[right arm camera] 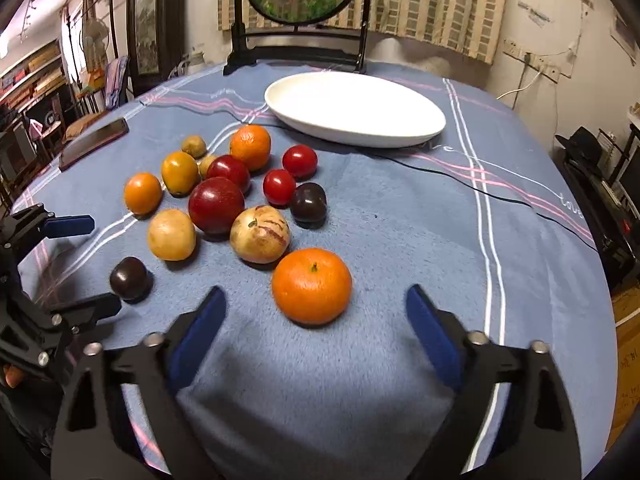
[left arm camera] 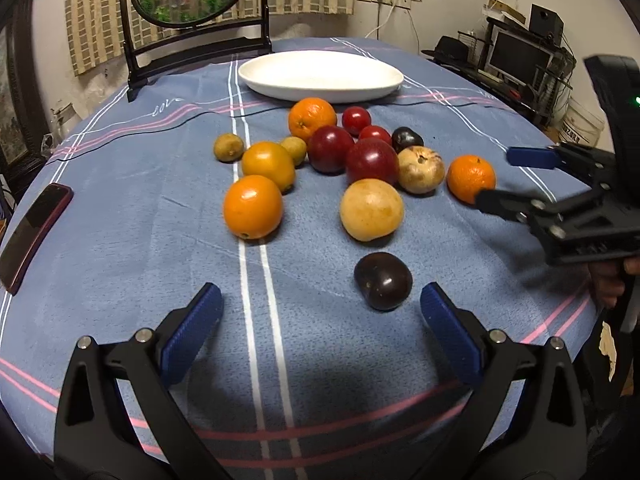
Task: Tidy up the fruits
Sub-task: 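Grasp the dark plum with the left tool while the right tool grasps a tangerine, then carry plum and tangerine onto the white plate and open both tools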
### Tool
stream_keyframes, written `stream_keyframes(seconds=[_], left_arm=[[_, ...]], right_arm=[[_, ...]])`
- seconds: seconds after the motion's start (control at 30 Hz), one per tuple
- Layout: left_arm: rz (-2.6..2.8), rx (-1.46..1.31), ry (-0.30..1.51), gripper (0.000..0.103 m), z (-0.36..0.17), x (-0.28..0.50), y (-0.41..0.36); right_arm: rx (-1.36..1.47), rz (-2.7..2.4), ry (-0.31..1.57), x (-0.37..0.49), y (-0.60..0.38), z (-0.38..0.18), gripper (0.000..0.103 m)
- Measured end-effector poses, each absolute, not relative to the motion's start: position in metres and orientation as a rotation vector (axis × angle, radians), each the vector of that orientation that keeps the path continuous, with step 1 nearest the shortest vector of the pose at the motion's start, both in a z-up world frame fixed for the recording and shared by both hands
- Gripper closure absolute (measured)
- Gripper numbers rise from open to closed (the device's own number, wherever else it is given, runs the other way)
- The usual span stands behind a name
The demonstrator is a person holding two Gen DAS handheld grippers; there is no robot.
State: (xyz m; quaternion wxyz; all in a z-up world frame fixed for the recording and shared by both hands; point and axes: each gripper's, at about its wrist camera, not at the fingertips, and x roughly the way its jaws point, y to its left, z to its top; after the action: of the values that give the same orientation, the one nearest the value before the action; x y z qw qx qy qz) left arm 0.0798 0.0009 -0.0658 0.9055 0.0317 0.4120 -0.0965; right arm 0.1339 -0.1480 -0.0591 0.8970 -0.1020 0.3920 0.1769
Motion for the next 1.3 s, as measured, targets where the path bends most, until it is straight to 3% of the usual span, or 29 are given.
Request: stream_keyframes(seconds=[0.17,0.43,0.57,0.73,0.9,1.1,1.23,1.3], left_arm=[[-0.238,0.058,0.853,0.002,-0.068,0.081,-0.002],[-0.288,0.065,0.851,0.003,-0.067,0.09,-0.016],[-0.284,0.073,0.897,0.026,-0.072,0.099,-0.02],[-0.259,0.113,0.899,0.033,-0.073,0.098,-0.025],[-0.297,0.124,0.899,0.072,-0.071,0.094,-0.03],[-0.309,0.128,0.904,0.073,-0.069,0.089,-0.028],[-0.32,0.104,0.898,0.073,-0.066,0.087,-0.02],[-0.32,0.095,0.895,0.073,-0.065,0.086,-0.017]], right_arm=[[-0.233,0.373,0.837,0.142,-0.143,-0.066,0.025],[-0.213,0.397,0.839,0.146,-0.144,-0.066,0.025],[-0.198,0.401,0.845,0.147,-0.147,-0.066,0.025],[-0.171,0.406,0.856,0.149,-0.151,-0.067,0.025],[-0.129,0.408,0.867,0.152,-0.157,-0.067,0.025],[-0.087,0.413,0.859,0.149,-0.163,-0.066,0.025],[-0.089,0.432,0.867,0.146,-0.161,-0.069,0.054],[-0.079,0.453,0.871,0.146,-0.161,-0.069,0.058]])
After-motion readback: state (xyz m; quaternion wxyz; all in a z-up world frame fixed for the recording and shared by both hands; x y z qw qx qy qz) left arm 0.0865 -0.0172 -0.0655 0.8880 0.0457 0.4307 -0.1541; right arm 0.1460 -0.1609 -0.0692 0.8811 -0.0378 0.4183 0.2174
